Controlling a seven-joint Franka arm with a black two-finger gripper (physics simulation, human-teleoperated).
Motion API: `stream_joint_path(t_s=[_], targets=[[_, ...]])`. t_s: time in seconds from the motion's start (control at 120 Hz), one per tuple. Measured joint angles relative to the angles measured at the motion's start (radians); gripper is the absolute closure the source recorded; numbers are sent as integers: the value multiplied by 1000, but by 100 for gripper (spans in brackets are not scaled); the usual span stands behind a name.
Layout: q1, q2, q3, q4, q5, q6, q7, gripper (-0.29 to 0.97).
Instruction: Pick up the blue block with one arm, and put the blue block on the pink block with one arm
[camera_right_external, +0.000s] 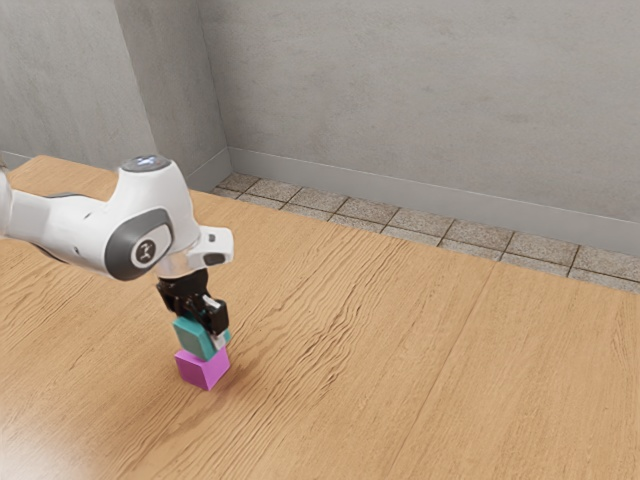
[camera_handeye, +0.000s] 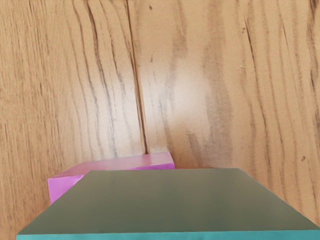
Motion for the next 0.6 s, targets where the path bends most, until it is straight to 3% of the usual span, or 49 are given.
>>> stream_joint_path(t_s=[0.6], targets=[[10,-2,26,-9,-6,13,-20,39]])
